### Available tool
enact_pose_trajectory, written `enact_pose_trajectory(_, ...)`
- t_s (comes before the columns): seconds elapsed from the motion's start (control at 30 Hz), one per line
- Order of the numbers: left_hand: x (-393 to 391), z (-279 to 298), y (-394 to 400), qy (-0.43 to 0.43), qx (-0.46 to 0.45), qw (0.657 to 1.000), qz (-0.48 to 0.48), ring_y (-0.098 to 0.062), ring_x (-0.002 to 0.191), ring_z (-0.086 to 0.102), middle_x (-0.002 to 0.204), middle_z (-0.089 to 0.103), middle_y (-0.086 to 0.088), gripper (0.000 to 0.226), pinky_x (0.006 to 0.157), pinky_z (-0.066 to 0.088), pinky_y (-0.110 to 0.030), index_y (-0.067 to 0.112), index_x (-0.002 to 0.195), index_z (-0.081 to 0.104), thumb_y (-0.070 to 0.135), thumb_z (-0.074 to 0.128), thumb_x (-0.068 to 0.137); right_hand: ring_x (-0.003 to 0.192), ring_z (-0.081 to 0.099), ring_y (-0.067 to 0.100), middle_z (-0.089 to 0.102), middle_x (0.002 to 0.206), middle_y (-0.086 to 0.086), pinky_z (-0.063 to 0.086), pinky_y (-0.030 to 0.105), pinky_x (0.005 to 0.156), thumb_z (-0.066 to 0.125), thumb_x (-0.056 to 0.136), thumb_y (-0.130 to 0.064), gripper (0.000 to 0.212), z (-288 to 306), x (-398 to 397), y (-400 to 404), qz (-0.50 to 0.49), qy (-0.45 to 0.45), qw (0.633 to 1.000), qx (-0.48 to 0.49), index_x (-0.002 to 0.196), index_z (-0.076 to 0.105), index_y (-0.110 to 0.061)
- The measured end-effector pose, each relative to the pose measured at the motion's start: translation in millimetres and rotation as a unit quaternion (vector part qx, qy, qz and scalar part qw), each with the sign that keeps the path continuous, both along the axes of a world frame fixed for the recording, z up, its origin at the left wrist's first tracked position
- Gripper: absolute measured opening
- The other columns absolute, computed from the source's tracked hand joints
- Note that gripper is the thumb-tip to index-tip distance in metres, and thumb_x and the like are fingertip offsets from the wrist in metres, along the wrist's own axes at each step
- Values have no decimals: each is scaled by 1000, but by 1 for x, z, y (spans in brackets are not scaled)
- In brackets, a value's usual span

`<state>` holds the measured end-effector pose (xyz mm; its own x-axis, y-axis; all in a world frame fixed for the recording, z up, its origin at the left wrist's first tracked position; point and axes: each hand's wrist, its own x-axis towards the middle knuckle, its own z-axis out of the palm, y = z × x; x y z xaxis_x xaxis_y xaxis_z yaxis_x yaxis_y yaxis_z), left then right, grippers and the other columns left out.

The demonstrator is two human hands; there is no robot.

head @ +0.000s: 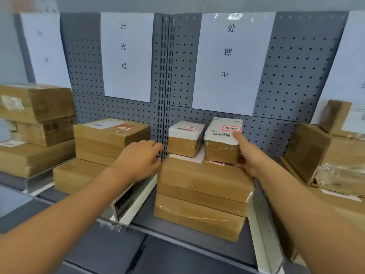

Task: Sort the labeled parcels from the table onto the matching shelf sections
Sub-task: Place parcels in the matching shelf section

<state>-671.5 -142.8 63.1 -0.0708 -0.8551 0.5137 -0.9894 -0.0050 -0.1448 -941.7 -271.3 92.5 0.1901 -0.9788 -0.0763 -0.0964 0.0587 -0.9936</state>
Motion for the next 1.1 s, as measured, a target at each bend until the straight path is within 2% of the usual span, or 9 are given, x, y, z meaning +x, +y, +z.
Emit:
enact_pose_trajectory(0.1, 1, 5, 1, 10, -2, 1000, 26, -17, 100, 58, 109, 61, 3, 30, 79, 48, -33, 26, 125, 54, 36, 44, 98, 91, 64, 19, 71, 104, 1, 50, 30, 74, 52, 95, -57, 41, -3, 2, -16, -10, 9, 1000, 7, 109, 64, -19)
enact_pose_trajectory(0.2, 4, 5, 7, 9, -8, 999, 45, -18, 98, 58, 107, 61, 3, 31, 76, 50, -34, 25, 125, 54, 38, 45, 98, 107, 58, 27, 62, 125, 11, 50, 37, 86, 45, 99, -54, 57, 1, 4, -22, -53, 71, 996, -35, 132, 54, -9)
enact_pose_trajectory(0.27, 5, 2, 13, 13, -4, 998, 58, -18, 99, 58, 110, 61, 2, 34, 72, 45, -30, 25, 129, 52, 37, 45, 99, 129, 44, 33, 48, 143, 15, 42, 46, 105, 46, 99, -52, 62, 6, 8, -19, -118, 163, 970, -136, 144, 42, -10)
enact_pose_trajectory(0.33, 5, 0, 21, 13, 6, 997, 73, -20, 99, 58, 112, 61, 1, 35, 70, 40, -30, 24, 131, 52, 36, 45, 99, 138, 32, 31, 40, 148, 13, 32, 47, 113, 52, 99, -40, 55, 13, 18, -3, -143, 184, 932, -276, 145, 41, -14)
enact_pose_trajectory(0.47, 11, -3, 46, 23, 12, 994, 107, -23, 101, 58, 114, 61, -2, 35, 77, 49, -36, 21, 130, 52, 37, 44, 99, 134, 36, 22, 49, 140, 5, 32, 37, 110, 57, 94, -18, 44, 21, 67, 45, -2, 187, 852, -489, 137, 50, -15)
enact_pose_trajectory(0.63, 48, -8, 96, 23, 17, 987, 156, -25, 108, 59, 126, 60, -2, 38, 79, 50, -36, 21, 133, 51, 37, 43, 99, 126, 45, 19, 52, 135, 3, 41, 37, 105, 54, 96, -19, 42, 1, 154, 110, 193, 239, 748, -588, 138, 51, -16)
enact_pose_trajectory(0.8, 115, -21, 179, 28, 38, 969, 242, -28, 109, 57, 120, 59, -5, 37, 79, 46, -36, 19, 130, 50, 36, 45, 98, 123, 49, 26, 53, 132, 8, 44, 40, 100, 56, 92, -16, 48, -27, 246, 172, 288, 294, 681, -605, 140, 49, -13)
enact_pose_trajectory(0.9, 165, -23, 234, 27, 50, 953, 296, -31, 104, 57, 115, 59, -8, 32, 74, 45, -36, 14, 123, 51, 32, 46, 97, 126, 47, 26, 51, 136, 6, 43, 41, 100, 54, 94, -19, 52, -36, 311, 216, 327, 303, 670, -593, 145, 44, -16)
enact_pose_trajectory(1.1, 266, -30, 357, 42, 25, 934, 354, -29, 112, 57, 125, 59, -6, 39, 86, 47, -36, 18, 135, 49, 34, 43, 100, 137, 38, 27, 41, 150, 8, 39, 41, 107, 51, 99, -27, 57, -56, 443, 313, 425, 298, 639, -568, 152, 34, -15)
